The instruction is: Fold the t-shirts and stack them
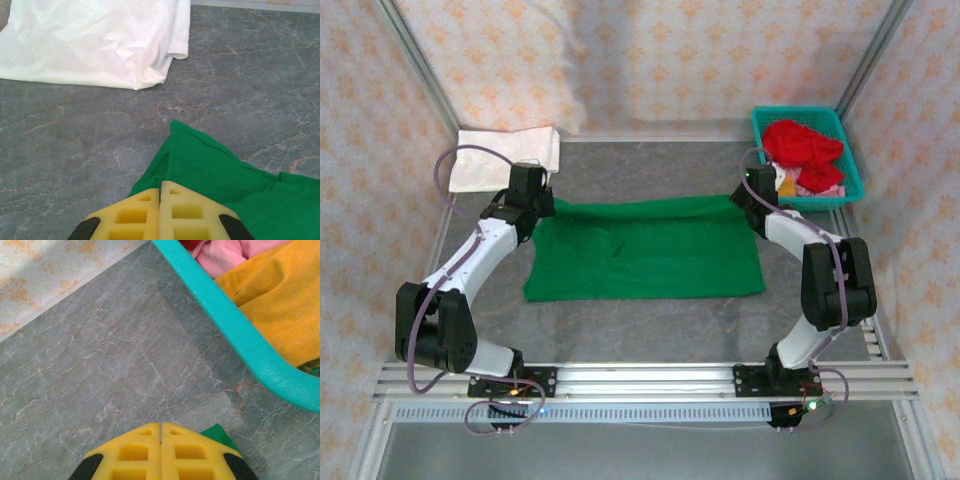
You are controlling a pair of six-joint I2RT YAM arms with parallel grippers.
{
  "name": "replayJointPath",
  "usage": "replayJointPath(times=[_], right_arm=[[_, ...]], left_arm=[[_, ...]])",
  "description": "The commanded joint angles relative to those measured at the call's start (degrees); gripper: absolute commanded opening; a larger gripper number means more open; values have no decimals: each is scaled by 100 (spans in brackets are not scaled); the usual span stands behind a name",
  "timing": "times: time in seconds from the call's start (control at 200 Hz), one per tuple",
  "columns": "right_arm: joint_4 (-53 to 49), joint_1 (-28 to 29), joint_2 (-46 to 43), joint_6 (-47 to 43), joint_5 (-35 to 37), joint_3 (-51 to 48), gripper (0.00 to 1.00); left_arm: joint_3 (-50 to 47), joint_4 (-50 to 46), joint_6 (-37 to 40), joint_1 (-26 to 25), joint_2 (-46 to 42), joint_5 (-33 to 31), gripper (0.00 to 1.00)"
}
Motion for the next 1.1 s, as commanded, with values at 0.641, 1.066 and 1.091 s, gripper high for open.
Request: replayJointPath(times=[0.641, 1.066, 1.091], right_arm=[[-229, -13, -364, -228, 124, -583, 0], [-551, -6, -1024, -91, -79, -1517, 25], [-580, -6, -1129, -73, -58, -1616, 26]], left_arm=[[-578, -518, -465, -27, -468, -52, 0], [-1450, -1165, -1151, -188, -1259, 195, 21], [-1561, -1181, -1201, -211, -1360, 270, 27]])
